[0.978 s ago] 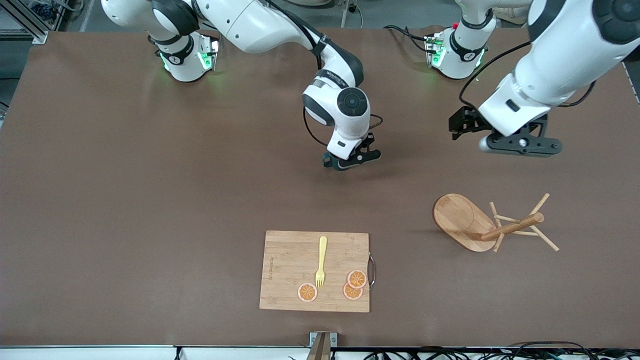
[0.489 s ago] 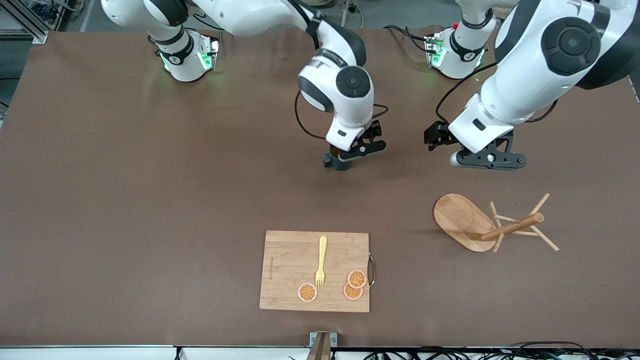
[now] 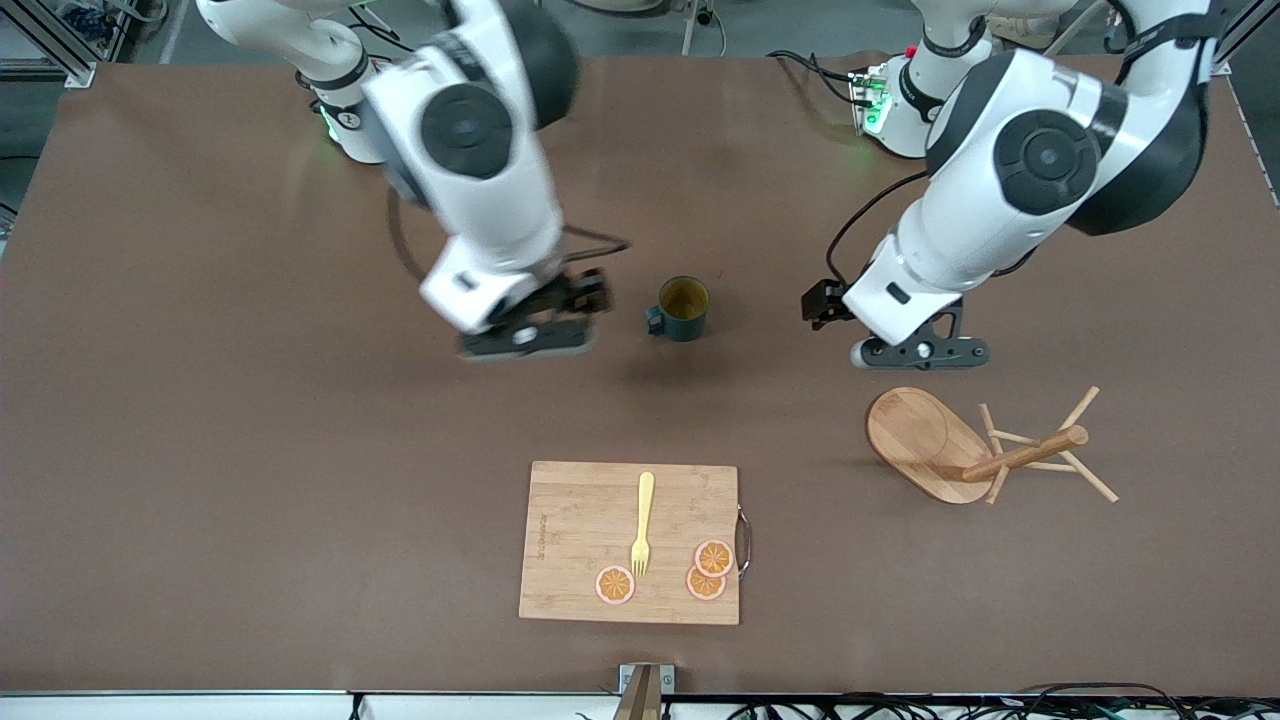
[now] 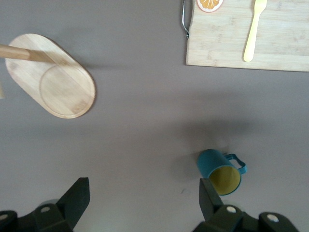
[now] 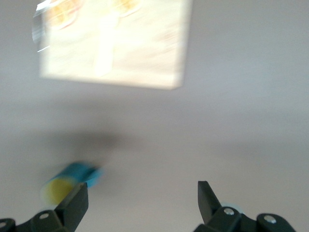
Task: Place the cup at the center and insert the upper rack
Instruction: 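Carry the teal mug to the table center while the left gripper approaches, then release the mug and withdraw the right gripper while the left gripper hovers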
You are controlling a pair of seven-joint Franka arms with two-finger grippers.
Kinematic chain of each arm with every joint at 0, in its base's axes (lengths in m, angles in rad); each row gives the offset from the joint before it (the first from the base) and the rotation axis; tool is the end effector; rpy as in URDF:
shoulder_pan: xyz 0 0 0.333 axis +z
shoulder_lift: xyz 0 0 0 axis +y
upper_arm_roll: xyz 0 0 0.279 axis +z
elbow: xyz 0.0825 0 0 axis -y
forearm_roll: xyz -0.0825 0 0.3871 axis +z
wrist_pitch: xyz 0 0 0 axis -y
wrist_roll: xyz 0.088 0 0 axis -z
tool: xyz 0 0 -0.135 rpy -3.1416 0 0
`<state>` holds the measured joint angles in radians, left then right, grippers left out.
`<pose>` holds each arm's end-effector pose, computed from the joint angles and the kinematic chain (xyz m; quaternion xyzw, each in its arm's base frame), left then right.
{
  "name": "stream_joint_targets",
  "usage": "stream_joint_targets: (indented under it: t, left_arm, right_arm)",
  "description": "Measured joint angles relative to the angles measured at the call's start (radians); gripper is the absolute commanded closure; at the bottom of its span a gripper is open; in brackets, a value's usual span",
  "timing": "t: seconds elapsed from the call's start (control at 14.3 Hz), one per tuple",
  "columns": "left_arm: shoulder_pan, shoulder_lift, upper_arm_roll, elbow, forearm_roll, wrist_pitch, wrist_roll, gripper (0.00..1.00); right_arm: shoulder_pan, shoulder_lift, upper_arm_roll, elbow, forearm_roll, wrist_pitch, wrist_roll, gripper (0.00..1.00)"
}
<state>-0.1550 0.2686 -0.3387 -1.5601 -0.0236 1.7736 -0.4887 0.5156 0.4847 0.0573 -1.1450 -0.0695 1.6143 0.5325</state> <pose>0.5591 -0.2861 0.4306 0.9982 0.0048 -0.0439 0.0397 0.5807 0.3542 0.4651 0.9996 0.0188 0.0049 0.0220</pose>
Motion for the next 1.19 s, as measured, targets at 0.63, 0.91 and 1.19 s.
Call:
stream_joint_targets:
  t: [0.63,0.91,1.19]
  left_arm:
    - [-0.300,0.002,-0.008,-0.028,0.025,0.063,-0.398,0.00]
    - [-0.445,0.008,-0.007,-0.073,0.118,0.171,-0.619,0.00]
    - [-0.521,0.030,-0.006,-0.087,0.179,0.186,-0.766,0.00]
  right_arm:
    - [-0.402,-0.119,0.003,-0.003,-0.033,-0.028,-0.066,0.00]
    - [-0.588,-0.217,0.008,-0.043,0.002,-0.039,-0.331,0.00]
    - [-0.679,-0.285,0.008,-0.127,0.018,-0.071,-0.424,0.00]
